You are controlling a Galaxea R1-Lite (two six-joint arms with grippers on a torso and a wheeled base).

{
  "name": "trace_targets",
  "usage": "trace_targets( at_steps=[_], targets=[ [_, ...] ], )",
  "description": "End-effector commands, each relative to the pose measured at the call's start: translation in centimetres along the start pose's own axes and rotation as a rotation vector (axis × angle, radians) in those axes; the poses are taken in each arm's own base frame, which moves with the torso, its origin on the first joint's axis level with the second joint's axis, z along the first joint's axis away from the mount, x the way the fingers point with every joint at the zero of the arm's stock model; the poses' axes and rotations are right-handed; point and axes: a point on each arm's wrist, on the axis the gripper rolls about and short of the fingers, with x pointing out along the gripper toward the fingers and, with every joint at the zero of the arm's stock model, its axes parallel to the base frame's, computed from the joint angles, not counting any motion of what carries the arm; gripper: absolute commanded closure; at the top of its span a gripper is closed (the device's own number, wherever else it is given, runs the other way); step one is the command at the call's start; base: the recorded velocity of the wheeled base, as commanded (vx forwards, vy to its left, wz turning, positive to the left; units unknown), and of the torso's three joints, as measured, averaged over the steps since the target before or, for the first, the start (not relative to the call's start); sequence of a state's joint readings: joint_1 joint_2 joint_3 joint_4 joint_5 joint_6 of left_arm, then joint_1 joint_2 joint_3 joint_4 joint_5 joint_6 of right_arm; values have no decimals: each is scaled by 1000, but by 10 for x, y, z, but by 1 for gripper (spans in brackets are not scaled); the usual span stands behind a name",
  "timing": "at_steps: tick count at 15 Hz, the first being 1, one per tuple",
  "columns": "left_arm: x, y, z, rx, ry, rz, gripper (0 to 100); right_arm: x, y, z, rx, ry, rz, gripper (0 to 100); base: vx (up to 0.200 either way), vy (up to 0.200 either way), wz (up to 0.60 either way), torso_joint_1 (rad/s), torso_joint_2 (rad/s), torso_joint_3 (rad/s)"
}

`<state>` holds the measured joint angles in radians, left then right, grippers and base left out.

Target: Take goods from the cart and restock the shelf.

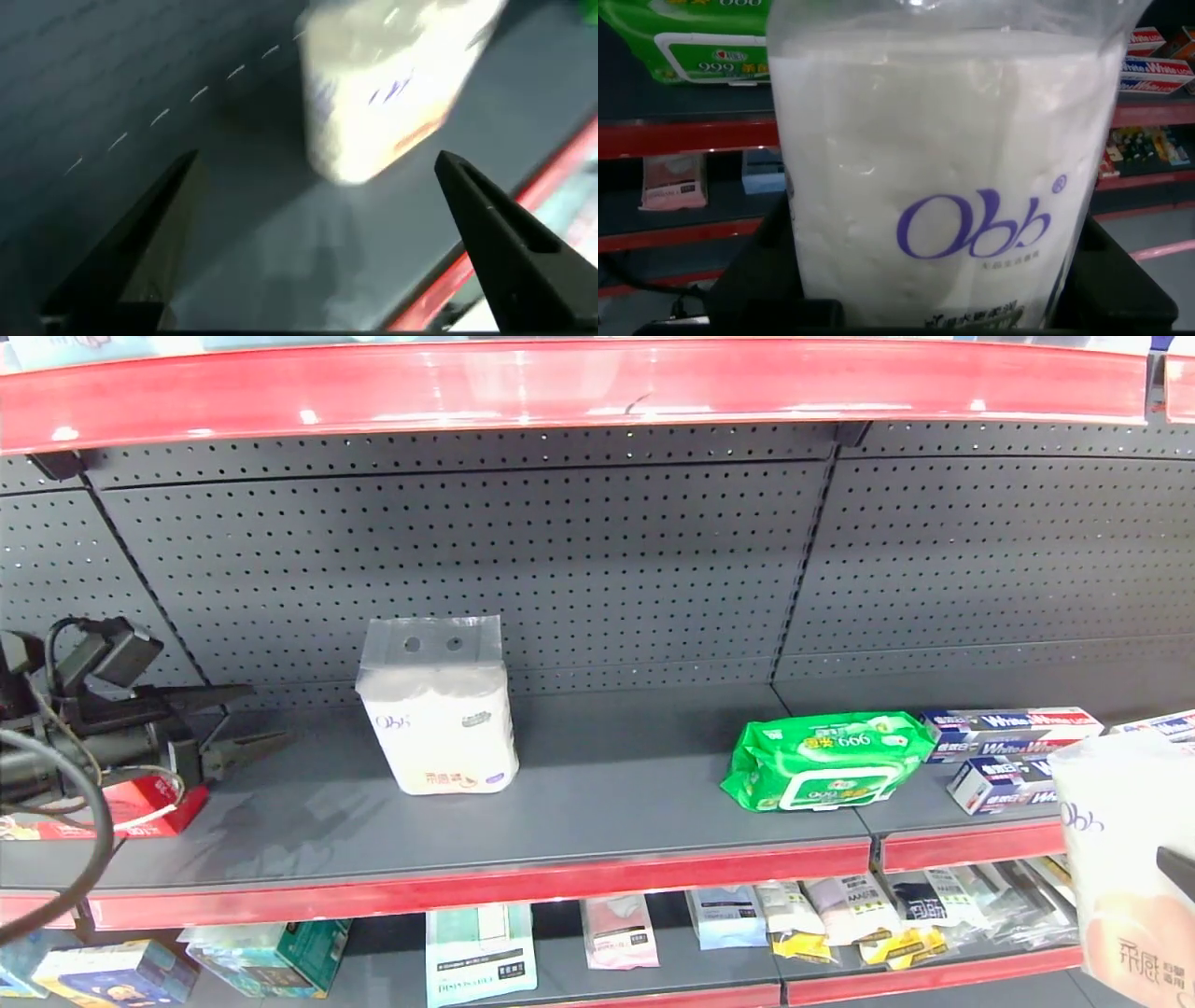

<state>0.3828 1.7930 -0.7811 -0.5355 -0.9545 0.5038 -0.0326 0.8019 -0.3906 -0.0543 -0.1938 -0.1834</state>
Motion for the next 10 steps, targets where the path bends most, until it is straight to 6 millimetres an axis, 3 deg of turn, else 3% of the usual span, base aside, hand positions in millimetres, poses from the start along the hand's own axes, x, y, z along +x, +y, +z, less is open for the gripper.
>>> trace_targets(
  at_steps=[1,5,10],
  targets=[
    [29,18,-12,-34,-4,-99,0,3,0,-1,-5,20,-6,100,0,0,0,0,0,0],
    [54,17,-19,-47,-16,-205,0,3,0,-2,-29,26,-17,100,0,0,0,0,0,0],
    [88,21,-12,-3,-64,-307,0,5,1,-5,-60,45,-17,100,0,0,0,0,0,0]
  ],
)
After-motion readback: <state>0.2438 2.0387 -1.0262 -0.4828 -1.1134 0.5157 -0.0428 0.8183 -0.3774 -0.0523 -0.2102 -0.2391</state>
